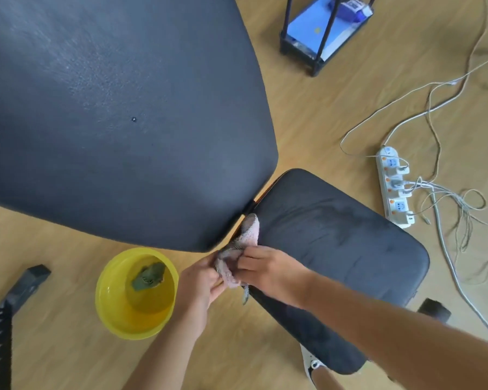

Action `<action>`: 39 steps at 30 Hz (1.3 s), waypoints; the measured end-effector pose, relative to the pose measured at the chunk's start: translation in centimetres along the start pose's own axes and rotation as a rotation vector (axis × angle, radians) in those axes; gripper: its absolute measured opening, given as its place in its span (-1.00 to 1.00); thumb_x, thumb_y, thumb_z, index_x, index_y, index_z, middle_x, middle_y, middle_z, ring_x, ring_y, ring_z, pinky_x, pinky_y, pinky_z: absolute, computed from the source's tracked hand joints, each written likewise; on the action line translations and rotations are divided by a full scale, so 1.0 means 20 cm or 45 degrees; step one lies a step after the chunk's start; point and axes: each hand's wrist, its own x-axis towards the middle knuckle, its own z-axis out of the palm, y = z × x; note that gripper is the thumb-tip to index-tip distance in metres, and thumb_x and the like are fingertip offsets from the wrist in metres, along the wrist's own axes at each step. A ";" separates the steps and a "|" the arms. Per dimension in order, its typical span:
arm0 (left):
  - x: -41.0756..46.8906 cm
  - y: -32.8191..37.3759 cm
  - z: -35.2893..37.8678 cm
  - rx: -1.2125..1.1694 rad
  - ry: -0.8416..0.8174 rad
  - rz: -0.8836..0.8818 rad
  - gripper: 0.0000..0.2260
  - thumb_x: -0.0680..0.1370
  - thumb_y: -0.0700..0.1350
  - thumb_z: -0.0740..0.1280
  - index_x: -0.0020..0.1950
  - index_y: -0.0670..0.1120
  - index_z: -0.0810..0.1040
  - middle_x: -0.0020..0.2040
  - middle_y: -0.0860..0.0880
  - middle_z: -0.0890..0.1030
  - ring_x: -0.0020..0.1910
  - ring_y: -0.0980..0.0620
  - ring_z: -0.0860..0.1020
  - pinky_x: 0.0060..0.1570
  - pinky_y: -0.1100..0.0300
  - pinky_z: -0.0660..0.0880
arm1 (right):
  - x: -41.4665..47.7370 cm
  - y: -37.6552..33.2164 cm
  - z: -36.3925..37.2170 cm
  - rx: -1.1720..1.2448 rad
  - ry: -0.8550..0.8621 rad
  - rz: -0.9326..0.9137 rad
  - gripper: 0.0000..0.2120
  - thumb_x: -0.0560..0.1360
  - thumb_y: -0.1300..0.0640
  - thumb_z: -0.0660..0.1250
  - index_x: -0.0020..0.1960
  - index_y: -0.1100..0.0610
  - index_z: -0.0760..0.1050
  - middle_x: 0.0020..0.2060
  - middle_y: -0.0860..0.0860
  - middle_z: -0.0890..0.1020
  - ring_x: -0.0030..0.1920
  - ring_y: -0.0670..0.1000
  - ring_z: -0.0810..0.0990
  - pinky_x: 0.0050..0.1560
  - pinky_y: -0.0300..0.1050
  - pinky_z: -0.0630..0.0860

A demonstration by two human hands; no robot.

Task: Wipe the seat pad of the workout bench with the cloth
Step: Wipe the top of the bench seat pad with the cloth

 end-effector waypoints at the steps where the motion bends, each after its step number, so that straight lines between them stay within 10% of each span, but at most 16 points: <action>1: -0.01 0.00 0.01 0.099 -0.029 0.050 -0.69 0.55 -0.43 0.25 0.06 -0.12 0.69 0.03 -0.11 0.73 0.13 -0.09 0.67 -0.02 0.16 0.67 | -0.06 0.14 -0.05 -0.075 0.011 -0.079 -0.78 0.57 0.33 0.30 0.07 0.13 0.68 0.09 0.03 0.63 0.09 0.10 0.58 0.22 -0.08 0.52; 4: 0.00 0.03 0.03 0.822 0.061 0.282 -0.58 0.46 -0.01 0.51 0.25 -0.18 0.64 0.20 -0.11 0.71 0.17 -0.11 0.67 0.14 0.00 0.62 | -0.21 0.55 -0.29 -0.158 0.294 0.733 -0.79 0.57 0.26 0.36 0.13 0.11 0.69 0.19 0.04 0.63 0.22 0.17 0.57 0.08 -0.01 0.55; 7: 0.00 0.05 0.14 1.272 0.227 0.583 -0.44 0.40 0.12 0.55 0.10 -0.34 0.64 0.00 -0.29 0.70 0.04 -0.24 0.66 -0.01 -0.07 0.59 | -0.38 0.57 -0.34 -0.050 0.580 1.542 -0.86 0.55 0.29 0.37 0.01 0.18 0.71 -0.11 0.07 0.63 0.00 0.25 0.56 -0.10 -0.06 0.40; 9: 0.03 0.08 0.18 1.351 0.264 0.652 -0.51 0.36 0.06 0.60 -0.20 -0.40 0.61 -0.24 -0.32 0.67 0.12 -0.19 0.50 -0.23 -0.12 0.54 | -0.47 0.32 -0.24 0.030 0.654 1.393 -0.79 0.49 0.42 0.41 -0.04 0.18 0.73 -0.15 0.04 0.64 -0.06 0.20 0.55 -0.07 -0.06 0.47; 10: 0.06 0.08 0.18 1.383 0.267 0.644 -0.51 0.34 0.06 0.61 -0.36 -0.35 0.54 -0.42 -0.27 0.59 -0.17 0.09 0.22 -0.35 -0.08 0.47 | -0.52 0.17 -0.18 0.061 0.576 1.208 -0.76 0.48 0.44 0.42 -0.05 0.15 0.74 -0.12 0.03 0.68 -0.07 0.16 0.57 -0.04 -0.05 0.54; 11: 0.09 0.08 0.17 1.431 0.242 0.637 -0.48 0.31 0.10 0.61 -0.47 -0.27 0.45 -0.08 -0.12 0.50 -0.10 0.11 0.25 -0.41 -0.01 0.40 | -0.57 0.02 -0.11 0.067 0.464 0.997 -0.75 0.49 0.43 0.40 -0.05 0.13 0.74 -0.10 0.02 0.69 -0.07 0.11 0.58 -0.04 -0.05 0.58; 12: 0.12 0.09 0.16 1.480 0.196 0.637 -0.42 0.26 0.17 0.58 -0.53 -0.19 0.32 -0.38 0.09 0.17 -0.34 0.07 0.21 -0.43 0.05 0.32 | -0.62 -0.09 -0.06 0.059 0.340 0.792 -0.76 0.52 0.39 0.36 -0.08 0.12 0.73 -0.12 0.00 0.69 -0.08 0.07 0.56 -0.06 -0.07 0.60; 16: 0.20 0.15 0.17 1.670 0.098 0.426 -0.35 0.17 0.21 0.55 -0.48 -0.08 0.11 -0.54 -0.02 0.21 -0.55 -0.24 0.53 -0.50 0.06 0.40 | -0.75 -0.02 -0.12 -0.006 0.095 0.407 -0.85 0.52 0.30 0.38 -0.16 0.11 0.67 -0.19 0.02 0.64 -0.18 0.07 0.56 -0.14 -0.08 0.59; 22: 0.16 0.21 0.21 1.775 -0.032 0.467 -0.37 0.27 0.05 0.57 -0.39 -0.02 0.04 -0.42 0.03 0.11 -0.44 -0.01 0.21 -0.40 0.14 0.15 | -0.42 0.50 -0.52 0.562 0.475 1.565 -0.81 0.48 0.35 0.40 -0.07 0.14 0.74 -0.13 0.05 0.71 -0.06 0.07 0.63 -0.17 -0.32 0.46; 25: 0.17 0.21 0.19 1.813 -0.049 0.476 -0.36 0.30 0.08 0.57 -0.41 -0.04 0.05 -0.44 0.02 0.11 -0.43 -0.02 0.24 -0.42 0.12 0.15 | -0.08 0.65 -0.53 0.784 0.484 1.655 -0.85 0.51 0.20 0.48 0.05 0.12 0.76 -0.12 0.03 0.74 -0.23 -0.11 0.56 -0.30 -0.55 0.36; 31: 0.15 0.24 0.19 1.851 -0.056 0.451 -0.43 0.37 0.13 0.56 -0.45 -0.17 0.25 -0.55 0.01 0.26 -0.41 -0.16 0.60 -0.52 0.13 0.21 | 0.11 0.79 -0.52 0.666 -0.098 1.644 -0.67 0.43 -0.08 0.57 0.06 0.13 0.75 -0.30 0.03 0.54 -0.28 -0.04 0.45 -0.32 -0.22 0.37; 35: 0.14 0.24 0.19 1.753 -0.069 0.401 -0.38 0.42 0.11 0.53 0.05 -0.47 0.51 -0.52 -0.05 0.42 -0.53 -0.01 0.53 -0.57 0.18 0.38 | -0.37 0.78 -0.64 0.508 -0.412 1.757 -0.16 0.22 -0.57 0.35 -0.16 0.26 0.61 -0.38 0.08 0.42 -0.31 0.06 0.42 -0.26 -0.08 0.33; 39: 0.14 0.25 0.18 1.767 -0.085 0.389 -0.36 0.43 0.14 0.52 0.13 -0.44 0.54 -0.28 -0.21 0.66 -0.47 -0.06 0.50 -0.47 0.25 0.33 | -0.55 0.66 -0.72 0.684 -0.302 1.885 -0.63 0.23 -0.48 0.47 -0.28 -0.20 0.70 -0.33 0.01 0.65 -0.25 0.07 0.60 -0.23 -0.09 0.45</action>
